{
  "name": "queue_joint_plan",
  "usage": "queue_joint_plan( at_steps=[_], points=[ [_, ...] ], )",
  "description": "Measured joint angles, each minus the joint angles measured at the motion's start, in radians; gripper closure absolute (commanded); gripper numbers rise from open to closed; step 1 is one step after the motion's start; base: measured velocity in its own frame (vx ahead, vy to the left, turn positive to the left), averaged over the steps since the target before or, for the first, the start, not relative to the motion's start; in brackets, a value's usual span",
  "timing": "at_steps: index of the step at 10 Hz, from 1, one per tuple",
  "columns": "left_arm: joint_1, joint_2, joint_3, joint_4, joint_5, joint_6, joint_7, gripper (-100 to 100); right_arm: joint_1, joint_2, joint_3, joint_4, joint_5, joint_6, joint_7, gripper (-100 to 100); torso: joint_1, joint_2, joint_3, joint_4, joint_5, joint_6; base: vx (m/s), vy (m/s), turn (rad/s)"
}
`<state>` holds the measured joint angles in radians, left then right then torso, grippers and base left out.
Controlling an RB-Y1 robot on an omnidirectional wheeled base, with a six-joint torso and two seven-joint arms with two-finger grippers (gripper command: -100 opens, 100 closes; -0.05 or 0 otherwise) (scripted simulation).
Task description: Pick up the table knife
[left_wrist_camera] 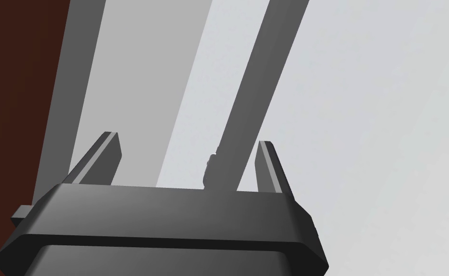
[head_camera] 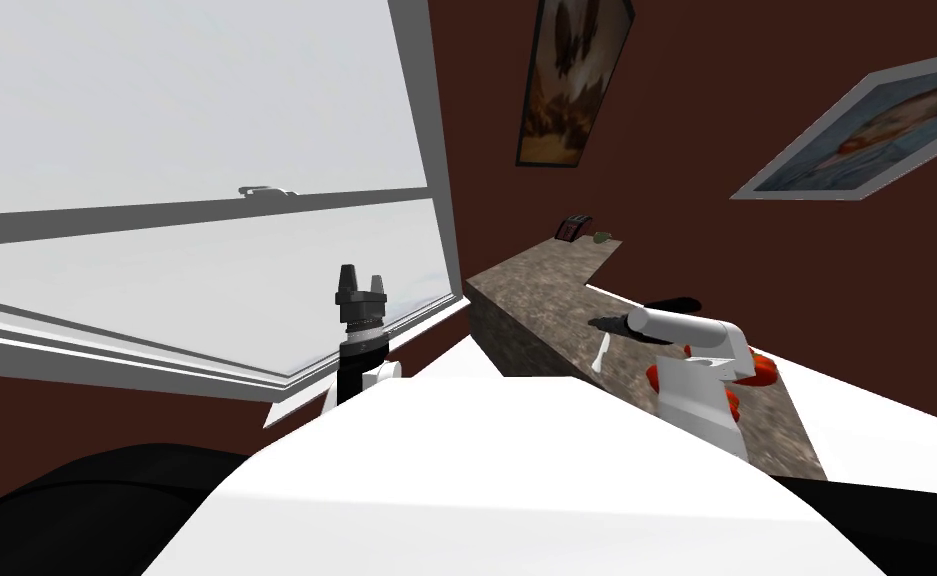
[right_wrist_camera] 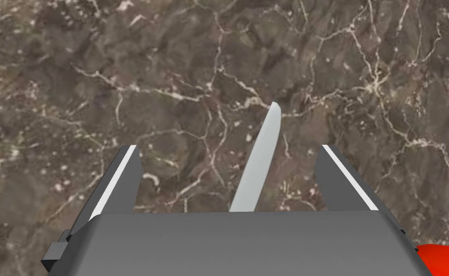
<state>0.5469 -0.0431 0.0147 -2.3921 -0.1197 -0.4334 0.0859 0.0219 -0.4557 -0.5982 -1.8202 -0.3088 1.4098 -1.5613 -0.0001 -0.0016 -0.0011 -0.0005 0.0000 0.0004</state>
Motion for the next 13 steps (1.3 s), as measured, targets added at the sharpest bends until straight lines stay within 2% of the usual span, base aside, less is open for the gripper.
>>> queue_joint_plan(
  at_steps=[8,12,13],
  points=[
    [0.0,0.0,0.0,0.0,0.0,0.0,0.0,0,-0.034,-0.039,-0.046,0.102,-0.05,0.212,-0.146,-100,0.0,0.0,0.0,0.0,0.0,0.0,0.038,0.001,-0.018],
    [0.0,0.0,0.0,0.0,0.0,0.0,0.0,0,-0.048,-0.056,-0.062,0.151,-0.07,0.311,-0.199,-100,0.0,0.0,0.0,0.0,0.0,0.0,0.029,-0.001,-0.019],
    [0.0,0.0,0.0,0.0,0.0,0.0,0.0,0,-0.046,-0.055,-0.065,0.15,-0.073,0.333,-0.21,-100,0.0,0.001,0.0,0.0,0.0,0.0,0.027,0.001,-0.024]
  ],
)
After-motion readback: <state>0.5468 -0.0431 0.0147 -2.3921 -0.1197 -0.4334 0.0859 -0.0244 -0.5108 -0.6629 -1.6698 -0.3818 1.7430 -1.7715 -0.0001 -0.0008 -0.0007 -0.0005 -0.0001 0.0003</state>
